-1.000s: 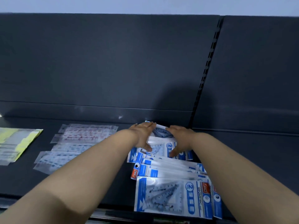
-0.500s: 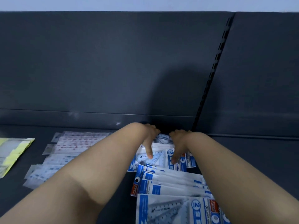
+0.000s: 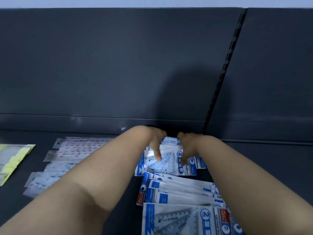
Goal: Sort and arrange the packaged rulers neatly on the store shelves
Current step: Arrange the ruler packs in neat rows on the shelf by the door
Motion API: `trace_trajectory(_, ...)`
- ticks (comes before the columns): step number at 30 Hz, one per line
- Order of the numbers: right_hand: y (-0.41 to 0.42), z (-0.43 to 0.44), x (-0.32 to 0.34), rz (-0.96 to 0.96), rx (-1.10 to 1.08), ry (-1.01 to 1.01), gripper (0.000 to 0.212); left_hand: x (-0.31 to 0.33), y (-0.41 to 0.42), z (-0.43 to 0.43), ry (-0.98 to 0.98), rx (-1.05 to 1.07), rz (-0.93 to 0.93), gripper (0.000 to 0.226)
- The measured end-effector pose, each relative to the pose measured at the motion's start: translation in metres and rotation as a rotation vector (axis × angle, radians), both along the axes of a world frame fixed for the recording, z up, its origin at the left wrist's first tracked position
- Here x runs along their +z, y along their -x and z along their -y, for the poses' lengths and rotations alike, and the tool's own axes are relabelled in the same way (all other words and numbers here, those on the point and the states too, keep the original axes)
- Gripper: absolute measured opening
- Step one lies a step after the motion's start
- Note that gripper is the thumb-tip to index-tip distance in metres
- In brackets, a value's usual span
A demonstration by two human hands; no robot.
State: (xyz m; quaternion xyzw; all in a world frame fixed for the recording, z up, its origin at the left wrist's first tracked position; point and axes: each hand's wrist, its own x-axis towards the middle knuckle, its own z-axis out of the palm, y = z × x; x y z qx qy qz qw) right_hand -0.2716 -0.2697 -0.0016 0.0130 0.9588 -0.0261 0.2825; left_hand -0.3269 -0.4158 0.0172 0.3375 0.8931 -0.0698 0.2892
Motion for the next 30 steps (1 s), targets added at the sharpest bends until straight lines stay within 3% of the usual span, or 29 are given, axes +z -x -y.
trace_trajectory(4, -0.001, -0.007, 0.008, -0.099, -0.005, -0.115, 0.082, 0.001, -0.002, -0.003, -0.068, -0.062, -0.253, 0.08)
trace_trajectory(7, -0.004, -0.014, 0.012, -0.308, -0.018, -0.178, 0.062, -0.004, -0.005, -0.003, -0.208, -0.096, -0.465, 0.059)
trace_trajectory(11, -0.016, -0.021, 0.002, -0.4, -0.031, -0.07, 0.042, -0.013, -0.011, 0.001, -0.271, -0.174, -0.539, 0.061)
trace_trajectory(15, -0.027, -0.025, -0.006, -0.481, 0.033, -0.002, 0.027, -0.021, -0.018, 0.002, -0.177, -0.161, -0.519, 0.07)
trace_trajectory(19, -0.035, -0.027, -0.002, -0.525, 0.025, 0.025, 0.039, -0.024, -0.024, 0.004, -0.259, -0.134, -0.601, 0.062)
trace_trajectory(22, -0.038, -0.027, 0.002, -0.544, -0.006, 0.015, 0.053, -0.023, -0.025, 0.008, -0.335, -0.085, -0.535, 0.075)
trace_trajectory(26, -0.041, -0.034, -0.009, -0.436, -0.066, -0.082, 0.091, -0.029, -0.027, 0.015, -0.277, -0.097, -0.596, 0.081)
trace_trajectory(28, -0.044, -0.044, -0.017, -0.48, -0.236, 0.162, 0.105, -0.031, -0.029, 0.016, -0.292, -0.059, -0.597, 0.08)
trace_trajectory(30, -0.047, -0.05, -0.026, -0.566, -0.439, 0.601, 0.106, -0.031, -0.03, 0.016, -0.311, -0.027, -0.574, 0.077)
